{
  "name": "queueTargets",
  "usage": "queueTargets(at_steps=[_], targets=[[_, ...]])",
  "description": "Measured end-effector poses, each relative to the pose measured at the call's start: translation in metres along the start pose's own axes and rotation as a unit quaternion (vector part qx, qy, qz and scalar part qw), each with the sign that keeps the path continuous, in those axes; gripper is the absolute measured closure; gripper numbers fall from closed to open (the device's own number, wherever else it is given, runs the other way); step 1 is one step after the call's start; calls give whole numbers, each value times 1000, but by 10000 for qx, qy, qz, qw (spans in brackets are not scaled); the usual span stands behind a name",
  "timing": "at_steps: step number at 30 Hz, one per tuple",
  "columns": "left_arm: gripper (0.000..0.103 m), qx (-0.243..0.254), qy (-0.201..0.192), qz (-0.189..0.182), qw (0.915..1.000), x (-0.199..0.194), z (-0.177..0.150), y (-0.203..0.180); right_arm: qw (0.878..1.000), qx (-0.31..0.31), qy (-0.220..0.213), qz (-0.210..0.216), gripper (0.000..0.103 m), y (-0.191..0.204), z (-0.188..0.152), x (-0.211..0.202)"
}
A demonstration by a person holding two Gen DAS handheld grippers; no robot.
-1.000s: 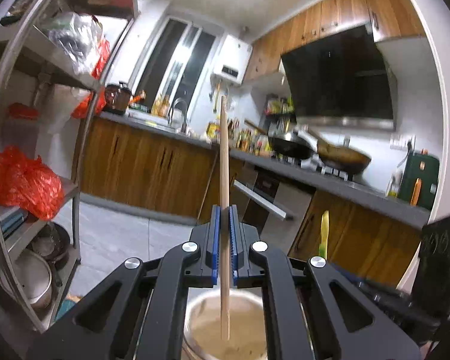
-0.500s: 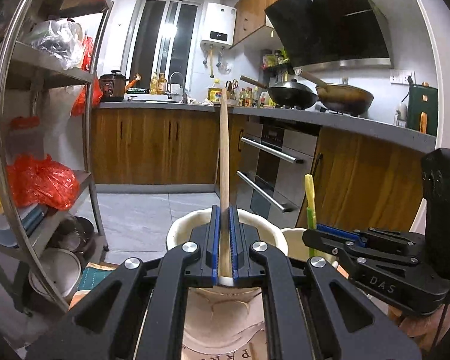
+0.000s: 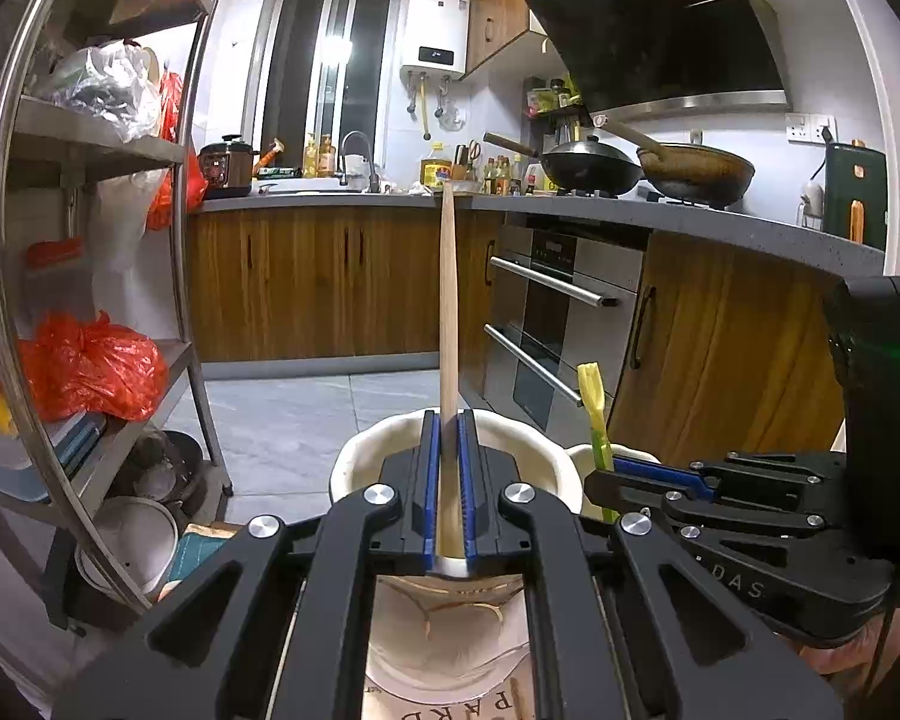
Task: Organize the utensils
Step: 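Put the chopstick in the tall holder with left tool while right tool drops yellow utensil, then open both tools and move them back toward the utensils on the table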
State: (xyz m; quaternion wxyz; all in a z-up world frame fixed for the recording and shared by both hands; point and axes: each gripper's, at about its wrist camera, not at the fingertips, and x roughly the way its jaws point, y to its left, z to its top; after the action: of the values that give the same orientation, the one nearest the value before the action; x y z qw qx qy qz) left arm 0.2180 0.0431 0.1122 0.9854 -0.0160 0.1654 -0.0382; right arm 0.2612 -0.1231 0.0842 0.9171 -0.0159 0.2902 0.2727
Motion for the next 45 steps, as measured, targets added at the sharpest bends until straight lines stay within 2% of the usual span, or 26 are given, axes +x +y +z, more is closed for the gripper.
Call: queueTargets(at_steps=[15, 16, 17, 19, 20, 35, 45], targets=[[95, 16, -30, 67, 10000, -1, 2, 1, 10000, 20, -35, -24, 86, -1, 1, -3], [91, 20, -40, 75, 10000, -2, 2, 1, 10000, 18, -55, -11, 85, 0, 1, -5], [80, 19, -64, 81, 9999, -4, 2, 1, 10000, 13, -82, -7, 83, 0, 1, -6], [66, 31, -150, 112, 9998, -9, 3, 2, 9999, -7, -147, 2, 81, 1, 2, -11], [62, 41, -183, 121, 9998, -10, 4, 2, 9998, -17, -183, 12, 81, 2, 2, -14], [58, 16, -282, 149, 9995, -29, 7, 8, 9984, -58, -553, 34, 76, 2, 3, -52], [50, -20, -313, 196, 9993, -59, 1, 19, 9982, -94, -599, 42, 75, 2, -18, -80]])
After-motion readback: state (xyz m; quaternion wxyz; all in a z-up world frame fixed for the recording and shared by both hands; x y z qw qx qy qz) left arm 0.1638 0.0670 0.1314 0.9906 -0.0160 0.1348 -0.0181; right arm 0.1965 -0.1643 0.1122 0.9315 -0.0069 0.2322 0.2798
